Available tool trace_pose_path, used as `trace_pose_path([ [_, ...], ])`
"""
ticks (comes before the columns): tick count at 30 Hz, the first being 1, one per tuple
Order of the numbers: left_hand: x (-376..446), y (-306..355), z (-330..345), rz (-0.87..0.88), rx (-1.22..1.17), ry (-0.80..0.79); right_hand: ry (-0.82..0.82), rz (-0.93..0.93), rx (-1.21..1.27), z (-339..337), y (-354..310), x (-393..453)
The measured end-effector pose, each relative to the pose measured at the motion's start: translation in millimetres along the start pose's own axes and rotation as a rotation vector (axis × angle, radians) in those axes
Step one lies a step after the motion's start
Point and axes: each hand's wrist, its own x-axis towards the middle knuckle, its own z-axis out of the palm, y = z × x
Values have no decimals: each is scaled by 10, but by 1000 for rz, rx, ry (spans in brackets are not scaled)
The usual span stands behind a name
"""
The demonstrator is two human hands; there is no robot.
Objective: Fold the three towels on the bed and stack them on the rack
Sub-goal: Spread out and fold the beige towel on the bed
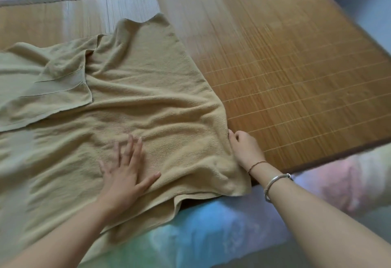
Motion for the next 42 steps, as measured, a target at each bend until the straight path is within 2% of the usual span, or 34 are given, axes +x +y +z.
trace_pose_path([
  [5, -130, -65, 46, 168, 58, -67, 285, 61, -141, -99, 96, -62],
  [9, -195, -198, 96, 317, 114, -61, 269, 70, -328, -57, 162, -156],
  [11, -227, -215, 80, 404, 90, 7, 360, -86, -456, 64, 133, -245],
  [13, -313, -251, 73, 562, 163, 101, 444, -336, -618, 187, 54, -398],
  [14, -356, -277, 73, 644, 210, 145, 438, -487, -612, 245, -2, -475],
  [17, -590, -418, 63, 770, 307, 245, 238, -933, -485, 465, -245, -802],
  [20, -804, -628, -16, 669, 358, 297, 60, -1180, -611, 718, -497, -1073],
  [24, -1050, -916, -117, 386, 448, 188, -123, -1214, -758, 973, -844, -1252],
  [29, -1272, -1011, -75, 577, 340, 158, -352, -1145, -932, 1018, -1097, -1315],
  [31, -1353, -1034, -23, 559, 319, 109, -448, -1111, -995, 980, -1165, -1367],
  [35, -1453, -1154, 4, 488, 218, 83, -526, -1077, -1029, 982, -1363, -1408],
  [38, -1573, -1442, -130, 229, 22, 176, -493, -1077, -896, 1169, -1671, -1457],
  [42, -1725, -2060, -389, -410, -140, 358, -393, -1154, -625, 1724, -2208, -1640],
])
